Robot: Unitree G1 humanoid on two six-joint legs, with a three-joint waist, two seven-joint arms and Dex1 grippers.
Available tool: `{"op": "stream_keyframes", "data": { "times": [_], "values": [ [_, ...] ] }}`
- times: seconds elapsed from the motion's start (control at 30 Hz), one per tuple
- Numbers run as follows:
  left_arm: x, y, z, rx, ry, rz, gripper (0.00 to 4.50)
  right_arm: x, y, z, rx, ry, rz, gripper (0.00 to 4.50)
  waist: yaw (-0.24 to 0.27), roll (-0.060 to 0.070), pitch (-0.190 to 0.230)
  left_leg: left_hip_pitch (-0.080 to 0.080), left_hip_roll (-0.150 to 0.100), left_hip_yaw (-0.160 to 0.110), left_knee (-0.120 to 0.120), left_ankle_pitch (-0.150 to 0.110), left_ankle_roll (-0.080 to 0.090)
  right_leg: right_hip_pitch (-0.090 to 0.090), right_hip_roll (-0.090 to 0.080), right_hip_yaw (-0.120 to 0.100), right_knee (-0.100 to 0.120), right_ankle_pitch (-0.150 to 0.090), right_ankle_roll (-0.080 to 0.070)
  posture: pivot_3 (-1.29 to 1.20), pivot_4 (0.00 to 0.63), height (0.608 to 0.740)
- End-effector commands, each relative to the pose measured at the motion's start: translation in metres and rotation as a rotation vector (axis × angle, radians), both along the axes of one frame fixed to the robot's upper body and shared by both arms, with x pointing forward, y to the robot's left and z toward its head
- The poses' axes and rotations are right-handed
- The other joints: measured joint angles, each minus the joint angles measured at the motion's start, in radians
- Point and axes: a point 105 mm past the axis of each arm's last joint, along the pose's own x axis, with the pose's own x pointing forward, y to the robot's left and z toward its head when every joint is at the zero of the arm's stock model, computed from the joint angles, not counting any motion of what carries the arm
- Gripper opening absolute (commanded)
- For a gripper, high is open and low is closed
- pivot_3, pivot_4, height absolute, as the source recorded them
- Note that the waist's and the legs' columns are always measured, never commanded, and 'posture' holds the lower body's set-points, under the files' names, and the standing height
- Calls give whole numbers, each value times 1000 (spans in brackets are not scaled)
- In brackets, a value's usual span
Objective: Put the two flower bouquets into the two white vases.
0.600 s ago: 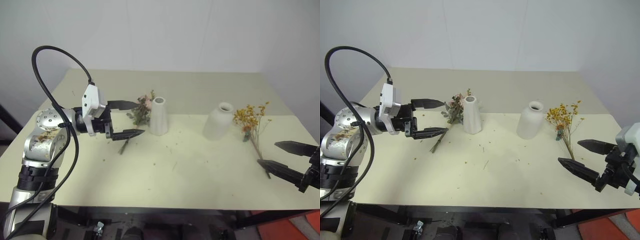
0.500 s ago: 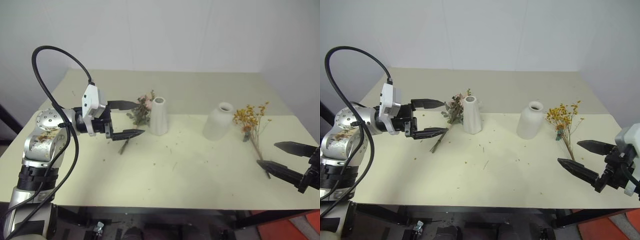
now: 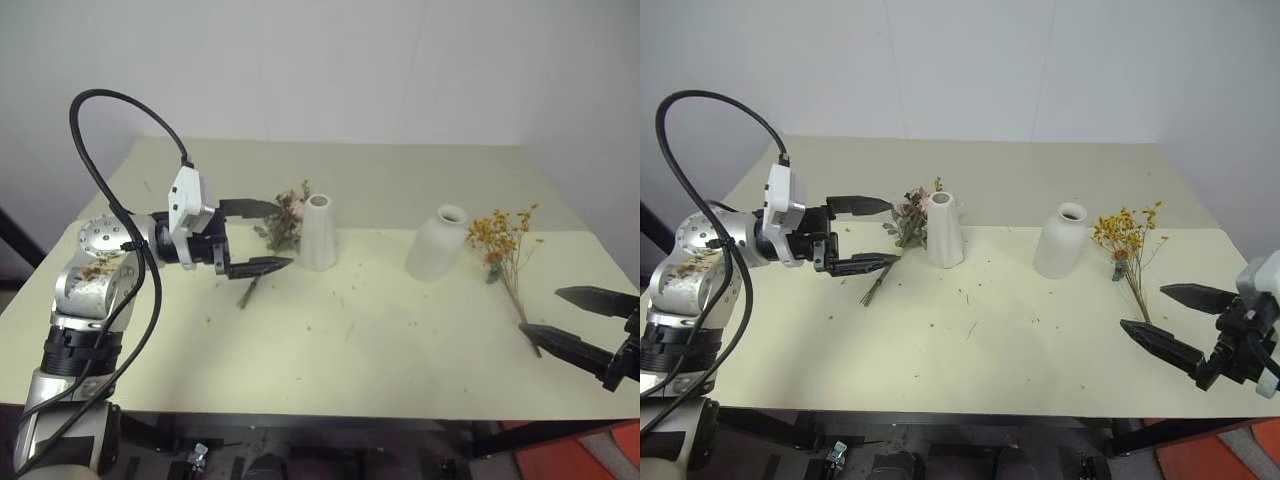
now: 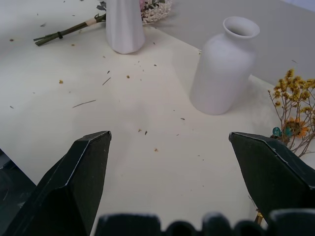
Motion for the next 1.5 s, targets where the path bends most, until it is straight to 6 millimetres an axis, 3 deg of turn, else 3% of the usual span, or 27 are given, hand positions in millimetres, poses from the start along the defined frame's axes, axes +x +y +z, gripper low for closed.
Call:
{"op": "stream_keyframes", "data": {
  "times": [0.03, 0.33, 0.53, 0.67, 0.87, 1.07, 1.33, 1.43, 1.5],
  "values": [
    [2, -2, 10, 4, -58, 3, 4466, -3, -2, 5, -10, -29, -18, 4500, -1, 0, 0, 0, 0, 0, 0, 0, 0, 0, 0, 0, 0, 0, 0, 0, 150, 740],
    [-1, -7, 15, -10, -56, -39, 4466, 3, -2, 3, 1, -35, -43, 4500, -1, 0, 0, 0, 0, 0, 0, 0, 0, 0, 0, 0, 0, 0, 0, 0, 150, 740],
    [0, -55, 12, -35, -66, -180, 4466, 27, -24, -15, -48, 36, -209, 4500, 4, -1, -1, -1, -1, 0, 3, 0, 0, 1, 0, 0, 0, 1, 1, 0, 150, 740],
    [20, -107, 9, 1, -83, -177, 4466, 60, -37, -28, -115, 85, -259, 4500, 2, -2, -1, -1, -1, 0, 5, 0, 0, 1, 0, 0, -1, 2, 2, 0, 150, 740],
    [22, -142, -4, 44, -91, -240, 4466, 109, -52, -35, -105, 157, -324, 4500, -29, 0, -1, -2, -1, 1, 2, 0, 0, -1, 0, 2, -2, 2, 1, 0, 150, 740],
    [16, -155, -8, 25, -79, -277, 4466, 150, -61, -55, -84, 232, -369, 4500, -29, 1, -1, -1, -1, 0, 1, 0, 0, -1, 0, 2, -2, 2, 1, 0, 150, 740],
    [11, -151, -16, 22, -64, -255, 4466, 187, -74, -84, -52, 323, -464, 4500, -30, 3, 0, -2, -2, 0, 1, 0, 0, -2, 0, 2, -1, 6, -5, 0, 150, 740],
    [10, -148, -17, 17, -54, -237, 4500, 193, -77, -83, -36, 332, -482, 3875, -30, 3, 0, -2, -2, 0, 1, 0, 0, -2, -1, 2, -2, 7, -6, 0, 150, 740],
    [9, -146, -18, 13, -49, -231, 4500, 194, -77, -83, -39, 337, -481, 3182, -30, 3, 0, -2, -2, 0, 1, 0, 0, -2, -1, 2, -2, 7, -6, 0, 150, 740]
  ]
}}
